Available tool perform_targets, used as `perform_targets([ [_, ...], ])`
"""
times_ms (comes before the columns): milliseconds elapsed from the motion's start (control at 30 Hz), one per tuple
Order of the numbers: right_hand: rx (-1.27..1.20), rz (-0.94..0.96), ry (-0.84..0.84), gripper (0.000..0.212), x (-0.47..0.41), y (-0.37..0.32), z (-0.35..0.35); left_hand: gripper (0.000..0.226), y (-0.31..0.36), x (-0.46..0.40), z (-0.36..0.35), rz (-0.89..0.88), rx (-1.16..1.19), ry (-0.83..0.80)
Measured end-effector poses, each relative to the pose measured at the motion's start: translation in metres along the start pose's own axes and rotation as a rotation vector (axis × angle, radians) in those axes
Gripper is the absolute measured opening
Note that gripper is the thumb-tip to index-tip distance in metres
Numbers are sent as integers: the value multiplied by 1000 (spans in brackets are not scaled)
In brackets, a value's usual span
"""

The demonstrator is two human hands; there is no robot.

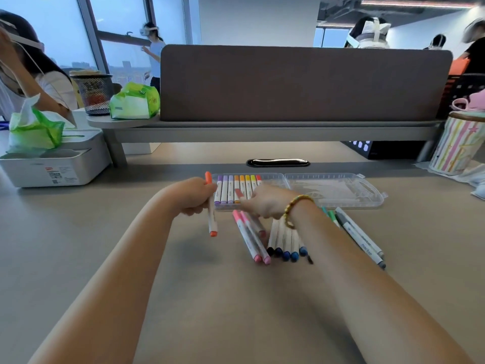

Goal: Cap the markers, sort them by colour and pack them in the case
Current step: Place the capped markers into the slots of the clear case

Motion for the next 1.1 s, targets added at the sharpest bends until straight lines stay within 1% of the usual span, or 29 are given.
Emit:
perform_targets([
  [100, -166, -50, 39, 36, -3, 32, 27, 46, 39, -10, -5, -62, -40, -19],
  [167, -275, -85, 74, 33, -7, 51, 40, 52, 69, -21, -4, -126, -71, 40],
  [233, -342, -126, 153, 34, -12, 67, 55, 54, 92, -35, -5, -155, -71, 81],
  [333, -468, -158, 254, 36, -20, 88, 74, 49, 104, -63, -20, -110, -81, 34],
  [400, -574, -174, 272, 29, -25, 99, 78, 47, 106, -78, -30, -78, -112, 7],
  [467, -632, -176, 279, 26, -32, 106, 79, 48, 112, -91, -36, -102, -180, 34],
  [500, -648, -176, 280, 26, -36, 109, 79, 46, 116, -95, -37, -128, -210, 57],
  [567, -678, -180, 274, 24, -43, 113, 78, 34, 123, -105, -43, -155, -244, 80],
  [633, -690, -181, 265, 23, -48, 115, 75, 38, 123, -113, -52, -149, -284, 108],
  [700, -675, -182, 256, 21, -52, 116, 74, 44, 120, -120, -61, -146, -383, 137],
  [833, -637, -181, 258, 21, -55, 115, 71, 43, 115, -122, -65, -154, -520, 243],
  [933, -637, -179, 267, 22, -54, 117, 72, 46, 116, -114, -64, -174, -507, 297],
  [967, -636, -181, 269, 22, -52, 119, 73, 48, 117, -112, -64, -199, -511, 310],
  [1033, -630, -184, 279, 22, -50, 121, 75, 45, 119, -107, -65, -300, -571, 319],
  [1100, -630, -183, 283, 23, -50, 123, 75, 45, 114, -105, -70, -393, -629, 259],
])
Point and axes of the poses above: each hand's wrist, its own x-axis away from the middle knuckle, its own z-axis out of the back of the hand, y = z × x, the point moved 9 cm from there along -x, towards the middle knuckle, and after that the axes turned 1 degree about -y, right-handed, at the moved point
